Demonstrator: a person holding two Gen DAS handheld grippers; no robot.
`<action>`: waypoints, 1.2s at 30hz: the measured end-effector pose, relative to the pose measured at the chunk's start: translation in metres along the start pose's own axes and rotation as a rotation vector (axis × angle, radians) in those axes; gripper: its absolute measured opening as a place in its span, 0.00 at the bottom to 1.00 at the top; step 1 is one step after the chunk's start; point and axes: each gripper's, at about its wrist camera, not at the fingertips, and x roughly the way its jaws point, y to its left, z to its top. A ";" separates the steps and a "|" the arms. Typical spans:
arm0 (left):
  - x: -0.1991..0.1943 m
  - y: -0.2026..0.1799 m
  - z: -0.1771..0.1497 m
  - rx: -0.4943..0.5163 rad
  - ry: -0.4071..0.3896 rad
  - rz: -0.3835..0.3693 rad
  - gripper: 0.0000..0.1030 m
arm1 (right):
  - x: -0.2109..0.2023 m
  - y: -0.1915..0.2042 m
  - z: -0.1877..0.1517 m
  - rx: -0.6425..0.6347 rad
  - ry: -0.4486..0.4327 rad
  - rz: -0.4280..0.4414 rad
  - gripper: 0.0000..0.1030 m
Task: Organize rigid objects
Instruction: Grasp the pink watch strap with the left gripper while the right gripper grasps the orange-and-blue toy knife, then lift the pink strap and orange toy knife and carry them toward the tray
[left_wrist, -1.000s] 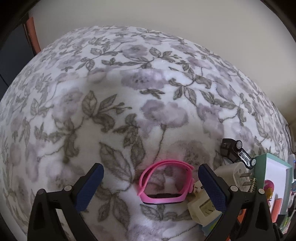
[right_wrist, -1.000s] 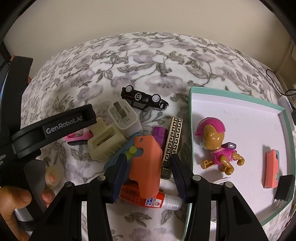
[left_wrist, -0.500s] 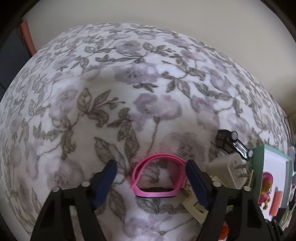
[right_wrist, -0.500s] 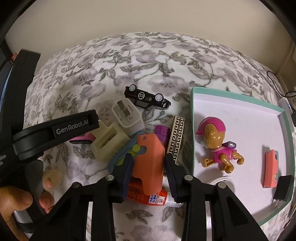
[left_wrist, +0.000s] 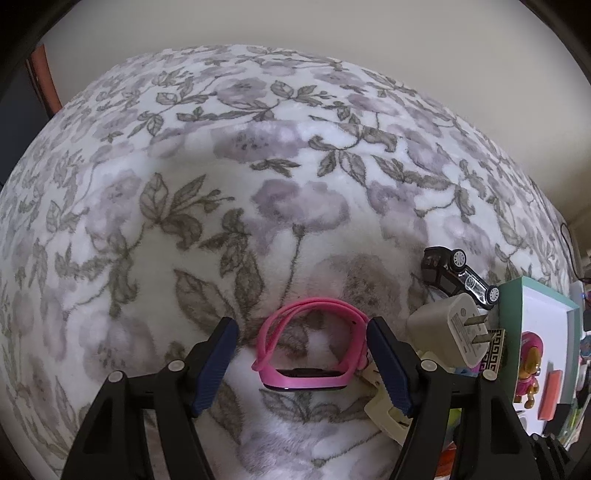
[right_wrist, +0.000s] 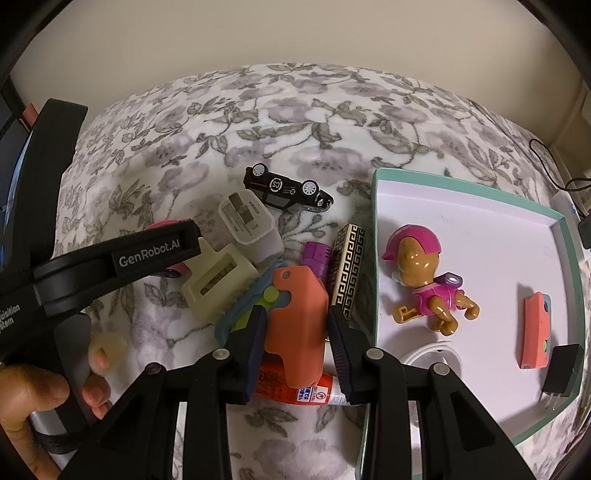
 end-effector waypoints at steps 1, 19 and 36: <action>0.000 -0.001 0.000 0.001 0.002 -0.008 0.63 | 0.000 0.000 0.000 -0.001 0.000 0.000 0.34; -0.016 0.022 -0.006 -0.054 0.034 0.043 0.59 | -0.012 -0.011 -0.002 0.040 0.000 0.015 0.34; -0.069 0.031 -0.019 -0.069 -0.039 0.053 0.59 | -0.052 -0.030 -0.014 0.102 -0.050 0.080 0.21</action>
